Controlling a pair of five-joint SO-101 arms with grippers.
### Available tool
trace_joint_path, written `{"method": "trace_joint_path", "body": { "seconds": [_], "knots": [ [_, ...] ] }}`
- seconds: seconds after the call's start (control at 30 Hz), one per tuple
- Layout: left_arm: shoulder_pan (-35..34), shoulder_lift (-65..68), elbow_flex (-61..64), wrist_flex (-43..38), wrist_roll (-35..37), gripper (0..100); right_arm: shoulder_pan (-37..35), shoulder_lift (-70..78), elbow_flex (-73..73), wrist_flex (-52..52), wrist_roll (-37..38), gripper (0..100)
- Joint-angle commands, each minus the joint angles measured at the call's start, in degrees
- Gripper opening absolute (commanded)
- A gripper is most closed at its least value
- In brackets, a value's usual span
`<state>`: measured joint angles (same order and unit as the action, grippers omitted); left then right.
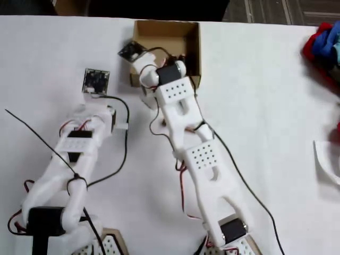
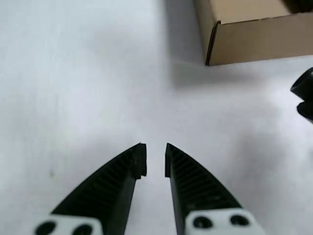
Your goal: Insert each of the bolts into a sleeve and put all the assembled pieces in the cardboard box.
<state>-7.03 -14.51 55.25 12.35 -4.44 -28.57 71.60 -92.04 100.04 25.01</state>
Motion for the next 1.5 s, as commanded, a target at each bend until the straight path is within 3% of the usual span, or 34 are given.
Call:
{"method": "trace_joint_path", "body": {
  "seconds": [0.0,0.23,0.57,0.73,1.0,1.23,1.3,1.4,1.47],
  "knots": [
    [-3.3,-0.5,-0.3,-1.1,1.5,9,-1.8,-5.1,2.4,1.3,-0.6,2.0],
    [-13.1,-0.4,-1.3,-0.7,17.5,9,-5.0,-4.6,10.4,1.2,-0.8,2.0],
    [-13.2,-0.4,-1.3,-0.7,17.8,9,-4.8,0.0,11.3,0.8,-0.4,2.9],
    [-13.2,-0.4,-1.3,-0.7,17.8,9,-4.8,3.6,10.5,0.9,-0.4,12.8],
    [-13.2,-0.4,-1.3,-0.7,17.8,9,-4.9,3.5,10.5,1.0,-0.3,6.8],
    [-13.2,-0.4,-1.2,-0.7,17.8,9,-4.9,3.4,10.5,1.1,-0.3,14.2],
    [-13.2,-0.4,-1.2,-0.7,17.8,9,-4.9,3.4,10.5,1.1,-0.3,12.2],
    [-13.2,-0.4,-1.2,-0.7,17.8,9,-4.9,3.4,10.5,1.1,-0.3,1.6],
    [-13.2,-0.4,-1.2,-0.7,17.8,9,-4.8,3.4,10.5,1.2,-0.3,2.7]
  ]
}}
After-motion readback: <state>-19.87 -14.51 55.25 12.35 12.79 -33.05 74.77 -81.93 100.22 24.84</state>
